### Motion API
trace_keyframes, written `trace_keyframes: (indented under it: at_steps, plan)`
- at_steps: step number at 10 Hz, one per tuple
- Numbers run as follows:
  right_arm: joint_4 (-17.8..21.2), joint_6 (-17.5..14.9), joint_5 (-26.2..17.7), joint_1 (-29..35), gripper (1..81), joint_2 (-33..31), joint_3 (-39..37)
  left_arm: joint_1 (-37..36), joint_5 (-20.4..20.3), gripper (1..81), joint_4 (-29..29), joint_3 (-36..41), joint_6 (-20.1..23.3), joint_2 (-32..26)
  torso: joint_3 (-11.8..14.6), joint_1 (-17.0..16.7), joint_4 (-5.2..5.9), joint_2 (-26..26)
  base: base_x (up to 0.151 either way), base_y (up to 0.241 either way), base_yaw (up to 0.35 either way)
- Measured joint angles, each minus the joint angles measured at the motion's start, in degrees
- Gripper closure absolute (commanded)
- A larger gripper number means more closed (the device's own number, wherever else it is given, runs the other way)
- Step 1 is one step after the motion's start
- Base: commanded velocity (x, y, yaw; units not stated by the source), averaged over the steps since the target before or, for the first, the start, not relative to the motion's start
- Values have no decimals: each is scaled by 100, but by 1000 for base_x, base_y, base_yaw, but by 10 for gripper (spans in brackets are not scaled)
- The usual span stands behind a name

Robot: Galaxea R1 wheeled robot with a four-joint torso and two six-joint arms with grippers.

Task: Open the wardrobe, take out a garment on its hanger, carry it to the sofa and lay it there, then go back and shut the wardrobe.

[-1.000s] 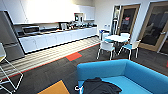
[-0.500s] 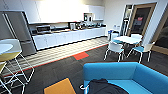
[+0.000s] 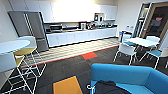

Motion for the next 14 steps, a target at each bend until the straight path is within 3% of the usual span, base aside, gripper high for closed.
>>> trace_keyframes:
  at_steps: [14]
  plan:
    - [-2, -4, 13, -17, 10, 129, 11, 85, 4, 10, 9, 0, 299, 115, 0, 0, 0, 0, 0, 0, 268]
